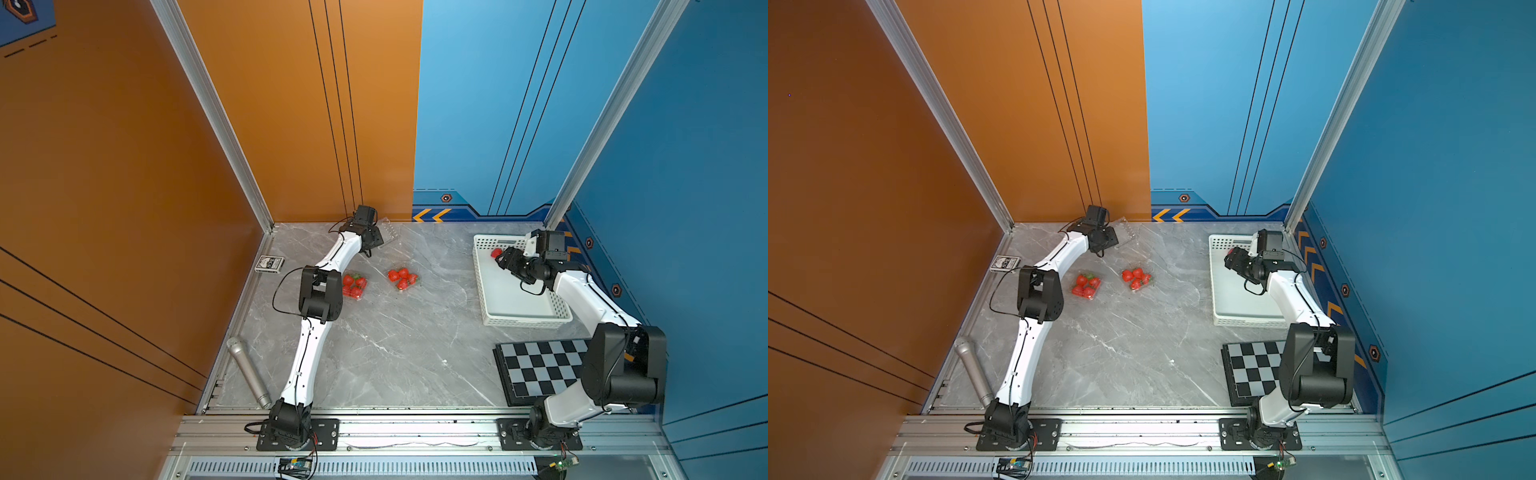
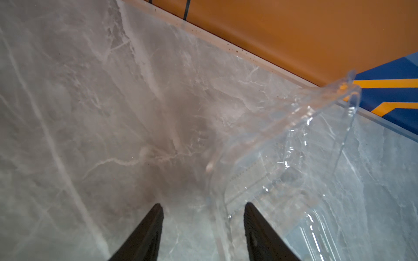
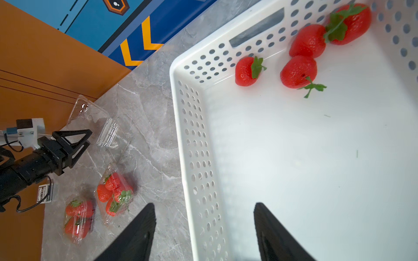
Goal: Pack strawberries into containers
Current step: Pick up the packing box from the center of the board.
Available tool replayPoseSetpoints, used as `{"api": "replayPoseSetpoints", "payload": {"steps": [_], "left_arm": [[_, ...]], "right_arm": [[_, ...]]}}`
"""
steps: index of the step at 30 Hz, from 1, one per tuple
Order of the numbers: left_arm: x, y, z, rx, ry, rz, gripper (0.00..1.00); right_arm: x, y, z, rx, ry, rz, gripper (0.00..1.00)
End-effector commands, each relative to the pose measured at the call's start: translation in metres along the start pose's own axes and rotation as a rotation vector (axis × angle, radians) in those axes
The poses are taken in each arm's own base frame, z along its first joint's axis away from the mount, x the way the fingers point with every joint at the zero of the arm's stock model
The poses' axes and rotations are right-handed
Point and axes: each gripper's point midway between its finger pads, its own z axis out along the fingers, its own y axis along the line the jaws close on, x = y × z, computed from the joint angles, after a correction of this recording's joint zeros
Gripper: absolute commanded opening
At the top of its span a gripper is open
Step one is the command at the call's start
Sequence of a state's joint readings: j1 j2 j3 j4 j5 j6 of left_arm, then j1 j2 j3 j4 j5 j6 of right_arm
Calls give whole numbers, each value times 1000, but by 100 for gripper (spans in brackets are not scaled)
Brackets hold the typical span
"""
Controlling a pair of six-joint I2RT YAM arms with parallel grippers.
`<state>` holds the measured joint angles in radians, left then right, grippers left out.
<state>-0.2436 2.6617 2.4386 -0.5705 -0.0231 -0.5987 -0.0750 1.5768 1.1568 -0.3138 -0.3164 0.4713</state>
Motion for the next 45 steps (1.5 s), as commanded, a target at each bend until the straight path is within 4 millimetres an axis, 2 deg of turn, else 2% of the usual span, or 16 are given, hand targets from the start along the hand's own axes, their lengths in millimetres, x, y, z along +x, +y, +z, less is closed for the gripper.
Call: {"api": "replayPoseSetpoints", "payload": {"steps": [1, 3, 8, 16, 23, 24, 25, 28, 32, 37, 40, 45], "left_arm": [[-5, -7, 2, 14, -11, -18, 49], [-4, -12, 7, 42, -5, -27, 44], [-4, -16, 11, 54, -9, -33, 30], [3, -12, 21, 68, 16, -43, 13], [4, -11, 20, 74, 27, -53, 8], [3, -12, 18, 78, 26, -52, 7], [1, -13, 15, 80, 25, -52, 7], [-6, -15, 3, 90, 16, -49, 6], [-21, -19, -17, 107, -4, -47, 4], [-44, -22, -47, 119, -55, -26, 4], [-57, -18, -62, 136, -70, -36, 4], [-71, -20, -87, 154, -95, -18, 5]], "right_arm": [[-2, -25, 16, 76, 9, 48, 71], [-2, -41, 23, 145, 26, 72, 71], [-15, -56, 49, 182, 41, 105, 70], [-40, -45, 92, 103, 31, 187, 69], [-47, -37, 114, 90, 38, 193, 68], [-48, -34, 114, 84, 35, 189, 68], [-41, -40, 125, 95, 58, 197, 68], [-37, -43, 136, 105, 70, 206, 68], [-37, -42, 146, 120, 62, 198, 68], [-38, -42, 151, 156, 53, 181, 68], [-40, -45, 153, 186, 37, 176, 68], [-45, -51, 160, 207, 26, 185, 68]]}}
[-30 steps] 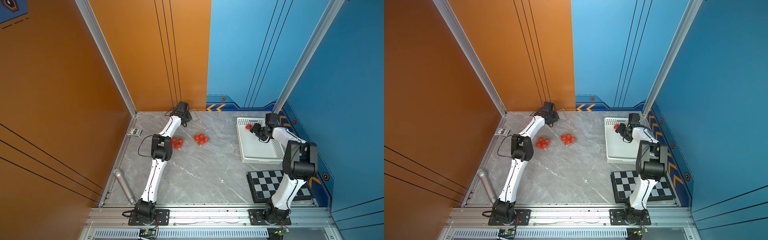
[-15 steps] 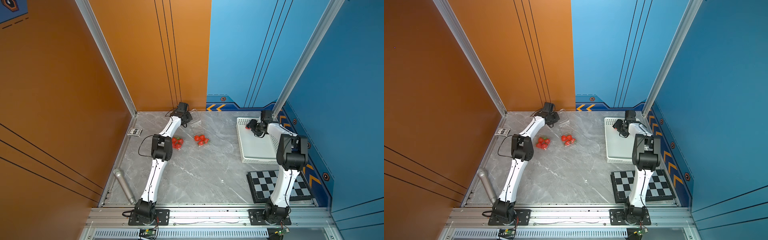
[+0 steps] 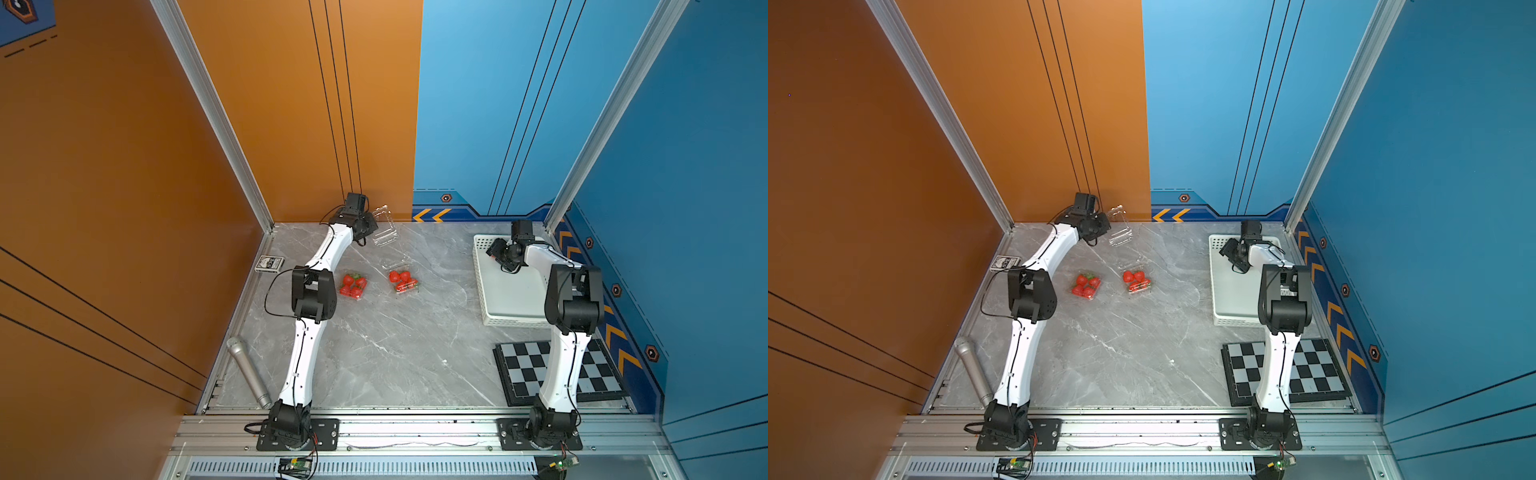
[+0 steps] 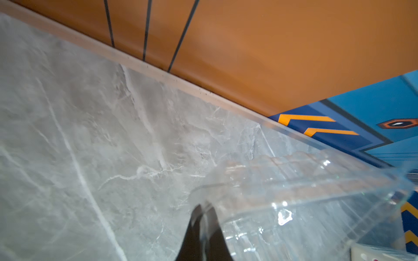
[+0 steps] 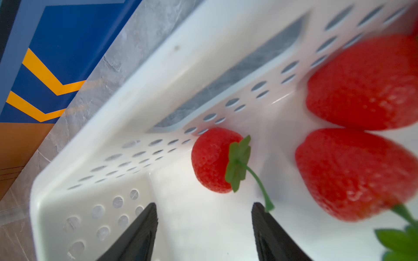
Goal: Pack strawberries into containers
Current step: Pick up the packing box from the center of the board, then pick up the strawberry from the basket, then place the packing box at the center of the board.
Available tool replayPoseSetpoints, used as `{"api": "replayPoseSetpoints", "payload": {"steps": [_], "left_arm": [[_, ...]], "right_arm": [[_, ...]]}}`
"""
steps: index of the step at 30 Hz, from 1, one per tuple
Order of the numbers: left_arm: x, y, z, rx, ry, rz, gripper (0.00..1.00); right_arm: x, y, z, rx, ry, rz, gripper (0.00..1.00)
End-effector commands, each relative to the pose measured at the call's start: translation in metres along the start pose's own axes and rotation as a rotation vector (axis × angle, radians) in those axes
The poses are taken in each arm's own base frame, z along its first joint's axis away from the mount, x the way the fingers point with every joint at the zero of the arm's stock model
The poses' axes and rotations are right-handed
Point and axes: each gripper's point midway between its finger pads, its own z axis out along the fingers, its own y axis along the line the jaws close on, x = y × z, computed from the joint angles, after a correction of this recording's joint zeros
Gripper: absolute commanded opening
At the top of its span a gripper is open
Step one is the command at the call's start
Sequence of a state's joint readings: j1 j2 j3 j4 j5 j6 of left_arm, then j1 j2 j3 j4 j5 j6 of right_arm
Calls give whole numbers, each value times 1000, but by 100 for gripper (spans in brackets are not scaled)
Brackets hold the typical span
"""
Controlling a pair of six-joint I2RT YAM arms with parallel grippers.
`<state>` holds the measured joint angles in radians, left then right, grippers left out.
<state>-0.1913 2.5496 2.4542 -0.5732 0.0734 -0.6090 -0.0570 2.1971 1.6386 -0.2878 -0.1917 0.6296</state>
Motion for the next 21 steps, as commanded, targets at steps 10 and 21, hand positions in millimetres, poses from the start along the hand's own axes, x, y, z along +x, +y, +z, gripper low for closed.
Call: {"api": "replayPoseSetpoints", "payload": {"steps": [10, 21], "left_arm": [[-11, -19, -91, 20, -9, 9, 4], [57, 12, -183, -64, 55, -151, 6]], "right_arm": [[-7, -9, 23, 69, -14, 29, 68], [-9, -12, 39, 85, -20, 20, 66]]}}
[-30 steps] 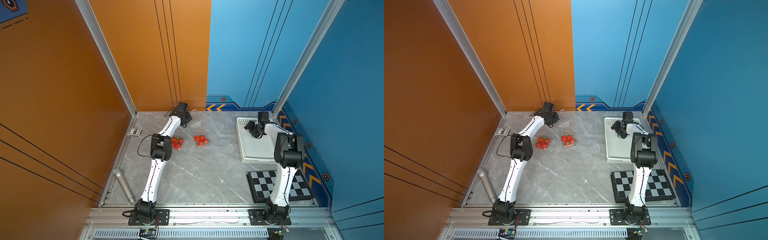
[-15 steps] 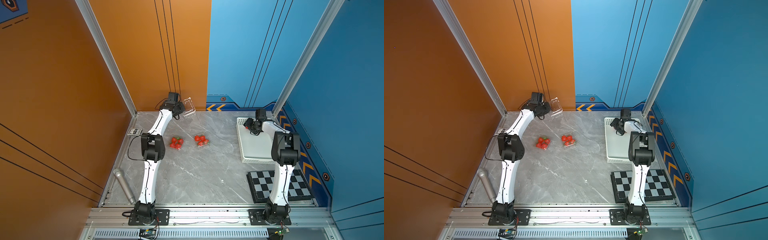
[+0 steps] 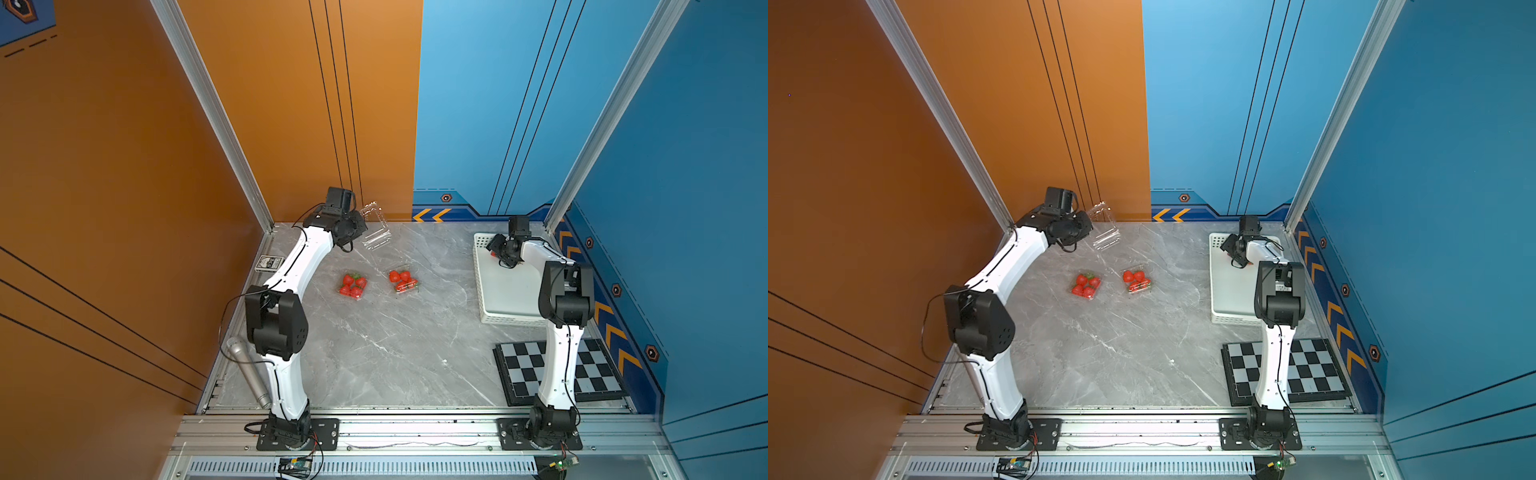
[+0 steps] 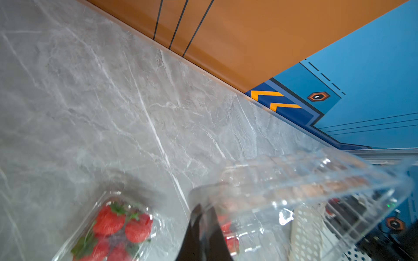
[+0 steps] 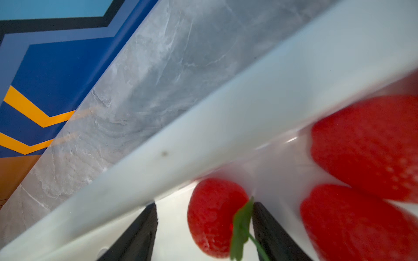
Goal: Pack strawberries into containers
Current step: Place the packing box at the center of the board.
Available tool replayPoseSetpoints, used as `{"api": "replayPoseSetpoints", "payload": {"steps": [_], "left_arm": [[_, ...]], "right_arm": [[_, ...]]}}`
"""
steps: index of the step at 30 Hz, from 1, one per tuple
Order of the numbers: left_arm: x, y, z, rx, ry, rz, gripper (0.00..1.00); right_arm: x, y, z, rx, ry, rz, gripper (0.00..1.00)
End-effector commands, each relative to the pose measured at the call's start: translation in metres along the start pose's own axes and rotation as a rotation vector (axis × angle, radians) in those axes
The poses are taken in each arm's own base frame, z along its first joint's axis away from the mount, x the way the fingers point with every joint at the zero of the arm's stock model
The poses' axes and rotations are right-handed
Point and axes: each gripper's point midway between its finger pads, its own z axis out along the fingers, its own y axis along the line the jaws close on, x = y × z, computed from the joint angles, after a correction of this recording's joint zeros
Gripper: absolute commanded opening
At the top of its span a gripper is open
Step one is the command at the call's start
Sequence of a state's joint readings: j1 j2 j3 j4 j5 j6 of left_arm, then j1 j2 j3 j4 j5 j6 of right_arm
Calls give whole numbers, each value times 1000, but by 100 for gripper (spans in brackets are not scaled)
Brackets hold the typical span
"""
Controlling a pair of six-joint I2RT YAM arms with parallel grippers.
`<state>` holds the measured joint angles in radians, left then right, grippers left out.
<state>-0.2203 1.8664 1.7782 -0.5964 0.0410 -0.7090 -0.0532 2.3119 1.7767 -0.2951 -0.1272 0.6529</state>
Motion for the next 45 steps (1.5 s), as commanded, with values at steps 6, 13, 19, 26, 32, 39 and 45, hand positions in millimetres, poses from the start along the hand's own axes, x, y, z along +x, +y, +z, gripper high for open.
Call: {"api": "replayPoseSetpoints", "payload": {"steps": [6, 13, 19, 26, 32, 39, 45], "left_arm": [[101, 61, -38, -122, 123, -147, 5], [180, 106, -69, -209, 139, -233, 5], [222, 146, -82, -257, 143, -311, 5], [246, 169, -76, -295, 178, -335, 5], [256, 173, -61, -296, 197, -346, 6], [261, 172, -44, -300, 215, -359, 5], [265, 172, -35, -299, 186, -401, 6]], "right_arm": [[10, -2, 21, 24, 28, -6, 55], [19, -4, 27, 21, 52, -17, 53], [26, -9, 26, 38, 68, -22, 51], [44, -21, 31, 65, 105, -22, 49], [46, -23, 30, 79, 115, -29, 37], [51, -25, 28, 83, 135, -32, 27], [61, -19, 21, 42, 168, -39, 23]]}}
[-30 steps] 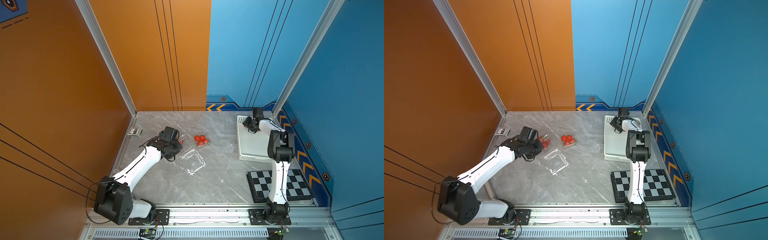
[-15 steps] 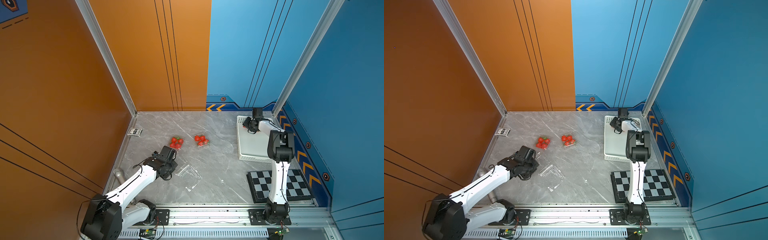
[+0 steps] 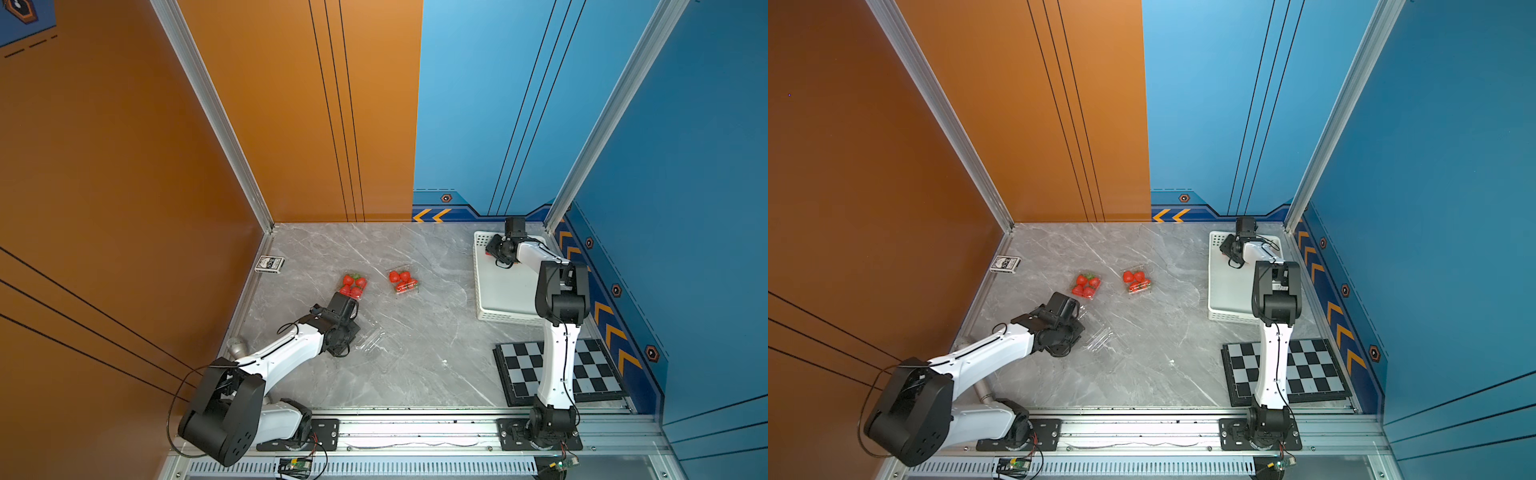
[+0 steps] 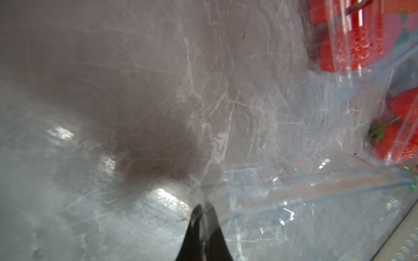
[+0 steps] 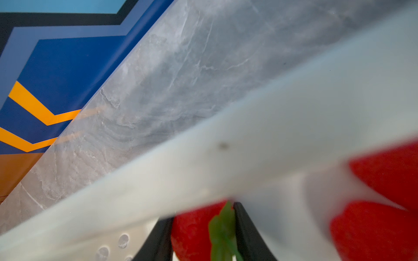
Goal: Pack strawberries into containers
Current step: Place the packing box at the center of the board.
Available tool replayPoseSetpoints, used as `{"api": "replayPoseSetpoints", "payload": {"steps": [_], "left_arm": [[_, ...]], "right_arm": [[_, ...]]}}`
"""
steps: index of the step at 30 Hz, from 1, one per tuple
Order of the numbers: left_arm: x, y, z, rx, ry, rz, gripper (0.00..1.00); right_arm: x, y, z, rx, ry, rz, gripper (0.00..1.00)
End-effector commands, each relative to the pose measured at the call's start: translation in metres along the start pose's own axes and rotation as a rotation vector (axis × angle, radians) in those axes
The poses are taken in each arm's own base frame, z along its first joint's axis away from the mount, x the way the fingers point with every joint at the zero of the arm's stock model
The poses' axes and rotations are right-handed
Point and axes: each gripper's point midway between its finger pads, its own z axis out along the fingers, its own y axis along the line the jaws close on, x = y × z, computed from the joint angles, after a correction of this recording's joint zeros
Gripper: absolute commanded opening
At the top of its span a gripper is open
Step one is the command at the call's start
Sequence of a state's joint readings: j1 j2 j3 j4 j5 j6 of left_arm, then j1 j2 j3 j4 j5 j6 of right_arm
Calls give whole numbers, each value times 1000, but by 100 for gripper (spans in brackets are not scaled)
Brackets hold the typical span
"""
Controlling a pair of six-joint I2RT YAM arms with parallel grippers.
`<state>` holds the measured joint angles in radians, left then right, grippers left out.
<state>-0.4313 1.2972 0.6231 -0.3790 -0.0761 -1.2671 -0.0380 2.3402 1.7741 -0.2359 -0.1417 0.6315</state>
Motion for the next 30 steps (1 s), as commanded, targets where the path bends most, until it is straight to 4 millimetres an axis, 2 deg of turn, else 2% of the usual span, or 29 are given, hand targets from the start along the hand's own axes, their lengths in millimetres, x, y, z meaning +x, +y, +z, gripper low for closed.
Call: {"api": "replayPoseSetpoints", "payload": {"steps": [1, 4, 7, 11, 13, 20, 30], "left_arm": [[3, 0, 4, 7, -19, -44, 6], [8, 0, 8, 28, -23, -93, 9], [14, 0, 11, 23, -17, -103, 17], [21, 3, 17, -1, 6, -118, 43], [23, 2, 17, 3, 8, -120, 49], [14, 2, -1, 39, -46, -136, 61], [-1, 16, -27, 60, -111, -148, 63]], "right_arm": [[58, -25, 4, 67, 183, -3, 22], [63, -21, -5, 41, 192, -8, 22], [71, -20, -14, 26, 206, -18, 21], [78, -22, -25, 11, 213, -22, 20], [82, -22, -29, 5, 219, -23, 19], [89, -19, -49, -30, 225, -25, 17], [87, -14, -92, -65, 182, -41, 16]]}}
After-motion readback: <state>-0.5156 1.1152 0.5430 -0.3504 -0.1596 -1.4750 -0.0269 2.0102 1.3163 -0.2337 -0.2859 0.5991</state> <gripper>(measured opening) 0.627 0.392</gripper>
